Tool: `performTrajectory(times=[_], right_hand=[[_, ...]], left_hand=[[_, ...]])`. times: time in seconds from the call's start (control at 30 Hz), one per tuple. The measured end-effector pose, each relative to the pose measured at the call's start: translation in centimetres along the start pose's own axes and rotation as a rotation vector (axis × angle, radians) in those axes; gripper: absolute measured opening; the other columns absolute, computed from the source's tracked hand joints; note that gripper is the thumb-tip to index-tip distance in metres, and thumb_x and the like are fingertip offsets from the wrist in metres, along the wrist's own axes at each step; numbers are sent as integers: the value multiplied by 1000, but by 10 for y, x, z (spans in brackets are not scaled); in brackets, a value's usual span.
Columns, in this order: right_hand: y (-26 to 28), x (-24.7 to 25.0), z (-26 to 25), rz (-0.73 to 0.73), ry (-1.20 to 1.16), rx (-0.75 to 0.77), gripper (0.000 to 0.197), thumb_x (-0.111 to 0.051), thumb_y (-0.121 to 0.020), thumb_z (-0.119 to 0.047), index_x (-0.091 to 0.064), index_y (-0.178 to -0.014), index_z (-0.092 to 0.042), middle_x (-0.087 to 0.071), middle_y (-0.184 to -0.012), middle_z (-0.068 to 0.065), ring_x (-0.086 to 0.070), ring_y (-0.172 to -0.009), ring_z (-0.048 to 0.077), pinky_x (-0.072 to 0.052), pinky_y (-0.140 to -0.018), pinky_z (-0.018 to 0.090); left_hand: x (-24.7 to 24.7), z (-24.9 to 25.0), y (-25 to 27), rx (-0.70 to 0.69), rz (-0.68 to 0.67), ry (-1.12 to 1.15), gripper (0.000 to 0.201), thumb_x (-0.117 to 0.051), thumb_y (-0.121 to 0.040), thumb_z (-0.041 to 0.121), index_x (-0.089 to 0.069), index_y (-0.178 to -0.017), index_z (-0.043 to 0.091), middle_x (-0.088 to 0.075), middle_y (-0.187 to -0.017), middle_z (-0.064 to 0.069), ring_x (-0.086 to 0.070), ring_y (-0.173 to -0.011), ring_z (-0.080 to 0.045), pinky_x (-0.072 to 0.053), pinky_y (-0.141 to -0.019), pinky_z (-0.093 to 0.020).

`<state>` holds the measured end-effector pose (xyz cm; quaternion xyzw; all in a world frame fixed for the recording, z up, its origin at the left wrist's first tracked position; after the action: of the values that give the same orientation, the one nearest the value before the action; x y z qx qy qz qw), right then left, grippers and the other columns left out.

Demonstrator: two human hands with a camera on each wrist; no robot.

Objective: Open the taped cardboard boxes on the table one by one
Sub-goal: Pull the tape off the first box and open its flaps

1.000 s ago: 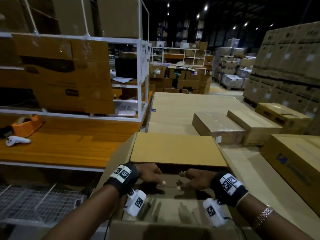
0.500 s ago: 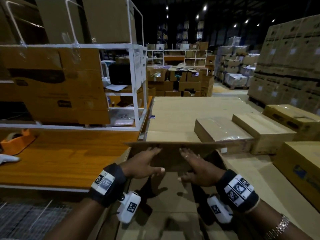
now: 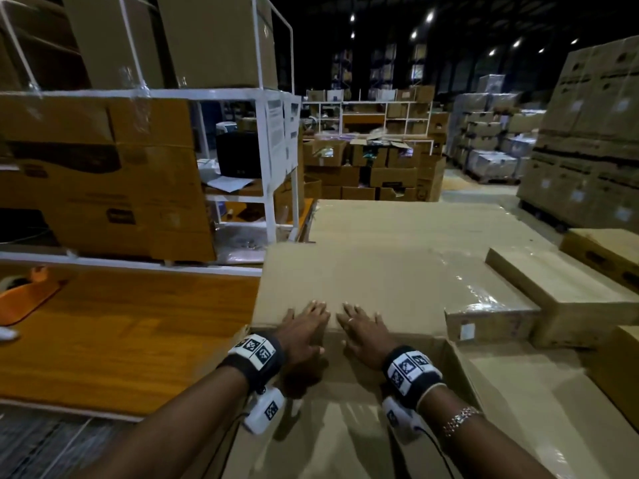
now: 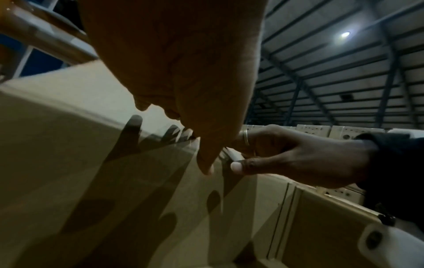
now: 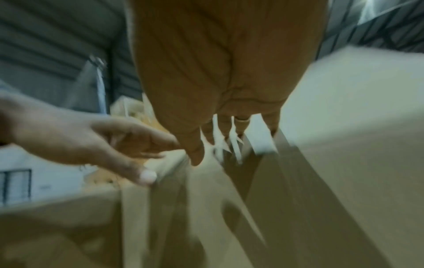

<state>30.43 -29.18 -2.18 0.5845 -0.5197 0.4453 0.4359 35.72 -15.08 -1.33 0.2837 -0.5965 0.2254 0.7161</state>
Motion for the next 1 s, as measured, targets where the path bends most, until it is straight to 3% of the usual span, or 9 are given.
performTrajectory(times=[0.1,0.2,0.27,0.47,0.57,0.73,0.87,1.0], right_hand=[[-9,-26,12,41,47,7,65,-47,-100,-15,-25,-159,-34,-24,-167,-1,-25,-153,21,-16,-121,50],[-11,-27,16,174,26,34,57,-50,-94,-16,-47,-145,-41,-61,-142,-7,-57,-130,20,-39,-106,39],[-13,-24,16,216,-37,47,53,-49,-91,-16,-55,-137,-42,-68,-130,-10,-63,-121,19,-44,-102,37],[-3,-13,56,163,-135,-44,39,-52,-99,-20,-65,-133,-33,-71,-128,-1,-63,-121,26,-45,-105,38],[8,-12,75,254,-145,-79,32,-54,-96,-24,-72,-121,-31,-76,-116,0,-68,-111,28,-49,-98,40],[10,-17,69,384,-105,-73,26,-58,-94,-20,-75,-112,-29,-78,-105,-4,-72,-98,21,-55,-88,33],[12,-10,62,224,-26,-123,36,-55,-94,-18,-68,-127,-26,-74,-119,2,-68,-112,26,-51,-97,36],[29,0,44,-5,141,-145,64,-56,-95,-13,-35,-155,-20,-48,-151,16,-52,-134,34,-44,-108,41]], left_hand=[[-33,-13,-13,23,44,67,74,-55,-101,34,-13,-162,26,-7,-171,1,-1,-157,-19,-2,-125,-55],[-47,-22,-15,37,274,192,47,-50,-102,34,-41,-149,31,-45,-155,4,-34,-147,-17,-17,-123,-51],[-48,-24,-15,20,371,256,37,-47,-102,39,-53,-138,32,-59,-139,7,-49,-132,-17,-25,-117,-50],[-43,-45,-8,69,407,257,42,-38,-97,48,-61,-129,34,-64,-128,8,-54,-120,-17,-32,-107,-45],[-46,-49,-6,78,410,205,40,-37,-98,46,-61,-129,37,-65,-126,7,-54,-118,-19,-33,-105,-45],[-52,-50,-15,136,432,161,29,-47,-102,40,-61,-126,40,-64,-123,10,-56,-117,-18,-33,-104,-45],[-44,-44,-11,163,364,197,29,-49,-102,36,-59,-130,38,-62,-130,10,-52,-123,-17,-30,-109,-44],[-21,-30,4,149,233,238,43,-54,-101,38,-50,-143,34,-56,-142,0,-48,-134,-24,-35,-113,-51]])
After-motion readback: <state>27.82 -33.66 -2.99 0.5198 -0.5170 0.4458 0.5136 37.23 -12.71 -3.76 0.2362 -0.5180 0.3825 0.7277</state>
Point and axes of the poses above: each hand's wrist, its own y-axis away from the middle knuckle, its own x-axis out of the back of the hand, z = x × y, the point moved 6 cm from there along -y, towards the middle knuckle
